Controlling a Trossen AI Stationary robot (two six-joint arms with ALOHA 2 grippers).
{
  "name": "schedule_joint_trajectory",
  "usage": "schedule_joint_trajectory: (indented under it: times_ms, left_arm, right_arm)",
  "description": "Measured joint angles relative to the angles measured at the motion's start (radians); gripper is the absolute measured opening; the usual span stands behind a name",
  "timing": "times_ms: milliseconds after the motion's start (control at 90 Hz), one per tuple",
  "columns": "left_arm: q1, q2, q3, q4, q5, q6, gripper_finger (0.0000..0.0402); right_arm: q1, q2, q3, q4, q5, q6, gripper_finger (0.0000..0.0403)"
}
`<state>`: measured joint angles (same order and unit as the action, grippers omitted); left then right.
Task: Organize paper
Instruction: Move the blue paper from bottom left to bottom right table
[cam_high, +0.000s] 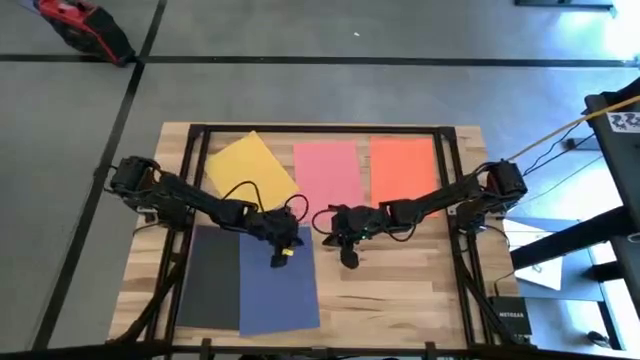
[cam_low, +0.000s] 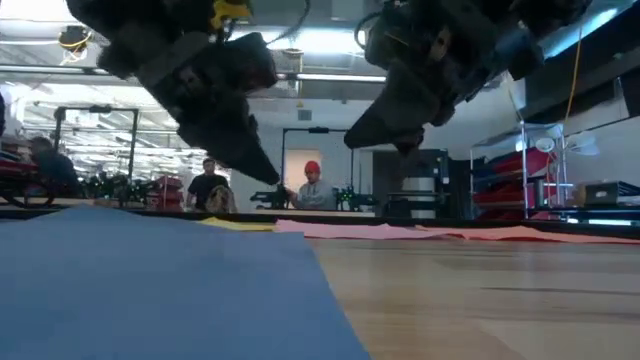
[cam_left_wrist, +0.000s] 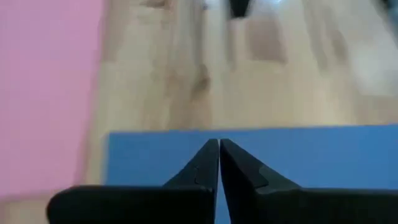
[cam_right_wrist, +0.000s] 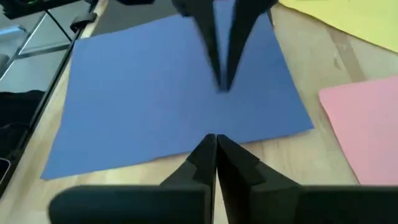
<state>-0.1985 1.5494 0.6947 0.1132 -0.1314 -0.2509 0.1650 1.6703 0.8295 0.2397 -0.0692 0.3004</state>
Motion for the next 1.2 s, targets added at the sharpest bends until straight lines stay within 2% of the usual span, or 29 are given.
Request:
schedule_joint_trajectory:
  times_ms: [122, 222, 411, 556, 756, 978, 1200]
  left_arm:
    - [-0.035, -0.057, -0.055, -0.022, -0.11, -0.072, 0.0]
    - [-0.067, -0.101, -0.121, 0.039, -0.16, -0.121, 0.0]
    - [-0.105, -0.169, -0.269, 0.299, -0.163, -0.192, 0.0]
    - [-0.117, -0.198, -0.341, 0.397, -0.162, -0.225, 0.0]
    - [-0.116, -0.209, -0.365, 0.418, -0.161, -0.214, 0.0]
    - [-0.087, -0.209, -0.364, 0.54, -0.161, -0.132, 0.0]
    - [-0.068, -0.21, -0.364, 0.532, -0.16, -0.115, 0.0]
  right_arm:
    - [-0.001, 0.0, 0.001, 0.0, 0.027, -0.028, 0.0]
    - [-0.001, 0.01, 0.001, 0.019, 0.032, -0.045, 0.0]
    - [0.0, 0.093, 0.045, 0.063, -0.028, -0.046, 0.0]
    - [-0.001, 0.177, 0.122, 0.034, -0.047, -0.085, 0.0]
    - [-0.004, 0.299, 0.252, -0.036, -0.073, -0.155, 0.0]
    - [-0.02, 0.419, 0.367, -0.133, -0.097, -0.179, 0.0]
    - [-0.028, 0.411, 0.382, -0.296, -0.164, -0.174, 0.0]
